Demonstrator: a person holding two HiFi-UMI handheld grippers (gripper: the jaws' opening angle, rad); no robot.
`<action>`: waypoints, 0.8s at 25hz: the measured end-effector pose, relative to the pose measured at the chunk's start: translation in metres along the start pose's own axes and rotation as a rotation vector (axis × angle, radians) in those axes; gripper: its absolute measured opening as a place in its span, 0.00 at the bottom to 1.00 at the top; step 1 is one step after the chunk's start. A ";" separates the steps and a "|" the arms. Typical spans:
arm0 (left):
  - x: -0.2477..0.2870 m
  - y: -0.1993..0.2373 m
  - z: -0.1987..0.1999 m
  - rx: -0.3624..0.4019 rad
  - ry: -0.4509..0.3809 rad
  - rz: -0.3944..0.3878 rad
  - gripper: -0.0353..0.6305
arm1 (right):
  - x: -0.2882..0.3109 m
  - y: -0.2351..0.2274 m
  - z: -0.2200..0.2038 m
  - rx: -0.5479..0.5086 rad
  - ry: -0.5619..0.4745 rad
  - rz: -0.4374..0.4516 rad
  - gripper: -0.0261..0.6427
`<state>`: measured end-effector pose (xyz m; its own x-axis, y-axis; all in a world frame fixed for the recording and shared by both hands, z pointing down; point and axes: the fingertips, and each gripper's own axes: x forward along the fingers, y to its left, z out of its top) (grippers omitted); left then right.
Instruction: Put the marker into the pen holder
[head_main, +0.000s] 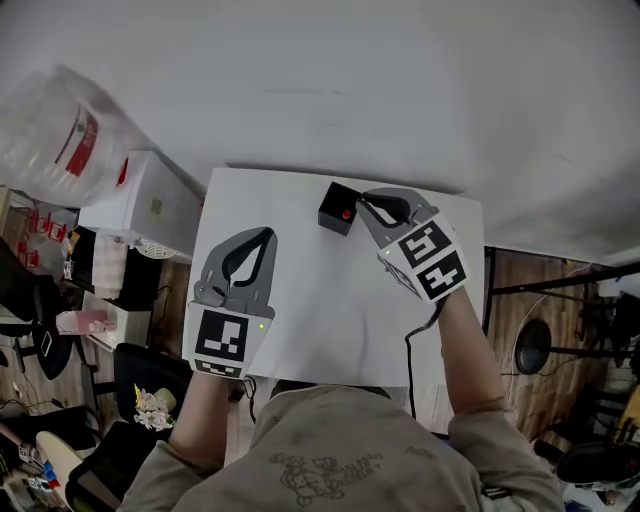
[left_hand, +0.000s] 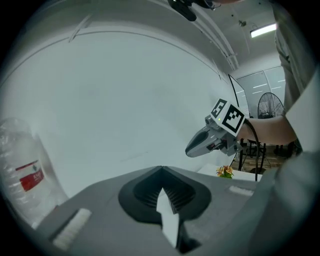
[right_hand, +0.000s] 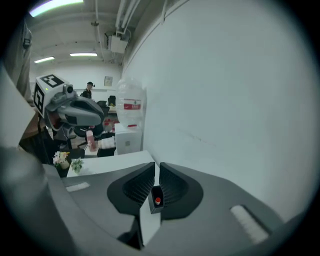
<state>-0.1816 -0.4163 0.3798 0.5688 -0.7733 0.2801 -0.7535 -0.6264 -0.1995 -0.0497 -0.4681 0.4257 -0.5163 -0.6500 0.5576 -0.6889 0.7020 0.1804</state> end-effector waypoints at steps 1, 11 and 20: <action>-0.003 0.000 0.006 0.012 -0.012 0.002 0.05 | -0.012 0.001 0.008 0.010 -0.037 -0.015 0.12; -0.035 -0.008 0.071 0.079 -0.146 0.006 0.05 | -0.113 0.015 0.042 0.112 -0.310 -0.138 0.08; -0.052 -0.035 0.078 0.091 -0.162 -0.030 0.05 | -0.170 0.030 0.023 0.158 -0.379 -0.197 0.08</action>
<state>-0.1593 -0.3623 0.2992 0.6420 -0.7549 0.1343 -0.7063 -0.6504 -0.2797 0.0049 -0.3434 0.3177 -0.4972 -0.8480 0.1835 -0.8466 0.5204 0.1113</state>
